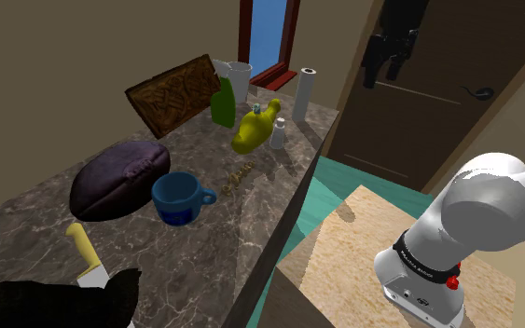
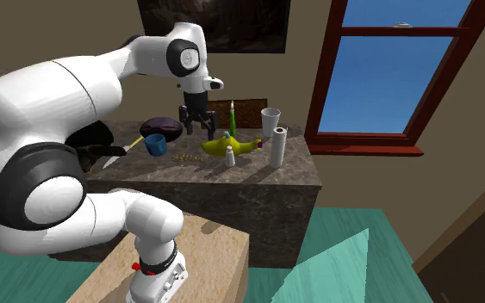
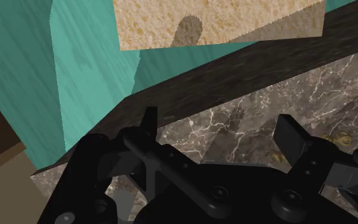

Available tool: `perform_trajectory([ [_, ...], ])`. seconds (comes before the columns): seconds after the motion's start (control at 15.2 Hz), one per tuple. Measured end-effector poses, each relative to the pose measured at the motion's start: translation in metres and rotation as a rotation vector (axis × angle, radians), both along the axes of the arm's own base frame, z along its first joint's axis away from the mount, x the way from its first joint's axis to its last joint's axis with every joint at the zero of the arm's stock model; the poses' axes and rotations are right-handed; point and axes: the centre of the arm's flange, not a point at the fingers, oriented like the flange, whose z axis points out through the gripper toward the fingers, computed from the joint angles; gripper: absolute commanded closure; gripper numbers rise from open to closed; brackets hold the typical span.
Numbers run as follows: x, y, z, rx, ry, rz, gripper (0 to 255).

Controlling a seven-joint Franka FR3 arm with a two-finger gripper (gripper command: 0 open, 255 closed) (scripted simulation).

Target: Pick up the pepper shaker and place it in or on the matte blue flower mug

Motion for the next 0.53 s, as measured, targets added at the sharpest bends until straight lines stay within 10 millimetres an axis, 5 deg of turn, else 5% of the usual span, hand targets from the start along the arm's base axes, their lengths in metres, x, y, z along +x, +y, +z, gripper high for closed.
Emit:
perform_trajectory([
  [0.2, 0.015, -0.002, -0.008, 0.006, 0.006, 0.007, 0],
  [0.53, 0.069, -0.009, -0.044, 0.03, 0.026, 0.035, 0],
])
